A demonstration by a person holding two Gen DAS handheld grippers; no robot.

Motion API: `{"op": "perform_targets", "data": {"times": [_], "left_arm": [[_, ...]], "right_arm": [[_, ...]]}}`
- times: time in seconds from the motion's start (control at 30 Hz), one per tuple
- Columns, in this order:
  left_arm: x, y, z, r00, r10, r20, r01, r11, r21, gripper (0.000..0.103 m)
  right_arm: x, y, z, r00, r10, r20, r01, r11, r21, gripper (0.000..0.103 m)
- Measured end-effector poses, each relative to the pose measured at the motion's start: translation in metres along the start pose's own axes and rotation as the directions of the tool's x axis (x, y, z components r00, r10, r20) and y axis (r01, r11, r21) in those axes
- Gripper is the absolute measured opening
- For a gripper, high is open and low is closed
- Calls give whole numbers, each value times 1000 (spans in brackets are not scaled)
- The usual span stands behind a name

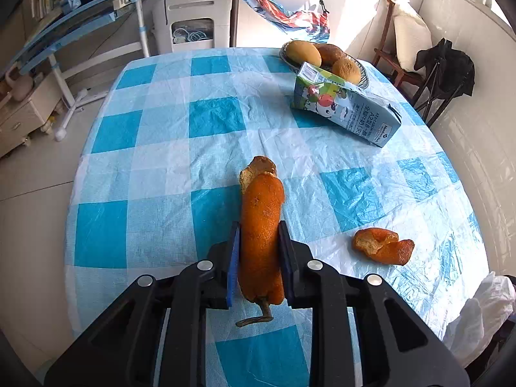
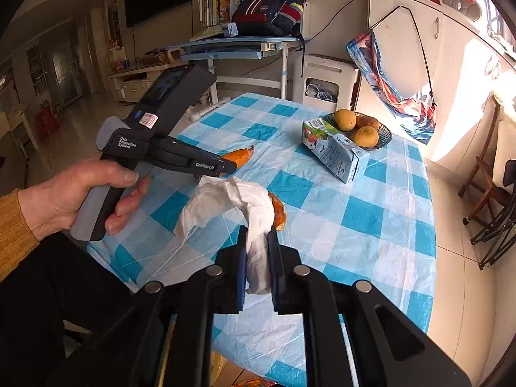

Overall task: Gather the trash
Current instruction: 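Carry the long peel and tissue over the yellow basin and open both grippers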

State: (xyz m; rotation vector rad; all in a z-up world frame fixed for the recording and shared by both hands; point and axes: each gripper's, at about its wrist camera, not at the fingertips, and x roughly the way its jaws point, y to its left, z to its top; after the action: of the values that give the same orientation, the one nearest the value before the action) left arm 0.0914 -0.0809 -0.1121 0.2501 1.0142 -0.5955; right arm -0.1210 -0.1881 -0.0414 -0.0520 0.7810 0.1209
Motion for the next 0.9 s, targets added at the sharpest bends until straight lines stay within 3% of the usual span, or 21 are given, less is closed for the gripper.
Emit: {"op": "perform_targets", "data": {"times": [0.17, 0.47, 0.57, 0.63, 0.67, 0.77, 0.9], "left_arm": [[-38, -7, -15, 994, 88, 71, -92, 994, 54, 21], [-81, -14, -58, 983, 143, 112, -148, 988, 40, 21], [-93, -19, -74, 982, 151, 115, -156, 987, 35, 21], [-100, -21, -86, 982, 154, 108, -159, 987, 33, 21], [-103, -23, -93, 983, 153, 102, -157, 987, 33, 21], [-110, -27, -111, 984, 162, 77, -165, 985, 47, 21], [-119, -36, -144, 990, 142, 17, -143, 989, 48, 21]], "right_arm": [[-2, 32, -32, 996, 67, -51, -68, 997, -30, 13], [15, 81, -70, 975, 138, -175, -163, 977, -136, 13], [21, 91, -80, 963, 148, -225, -188, 968, -168, 16], [22, 94, -86, 954, 166, -248, -211, 964, -164, 32], [20, 93, -86, 956, 171, -238, -211, 965, -156, 42], [6, 82, -81, 966, 199, -165, -214, 974, -79, 44], [-16, 53, -70, 983, 182, -1, -181, 981, 76, 60]]}}
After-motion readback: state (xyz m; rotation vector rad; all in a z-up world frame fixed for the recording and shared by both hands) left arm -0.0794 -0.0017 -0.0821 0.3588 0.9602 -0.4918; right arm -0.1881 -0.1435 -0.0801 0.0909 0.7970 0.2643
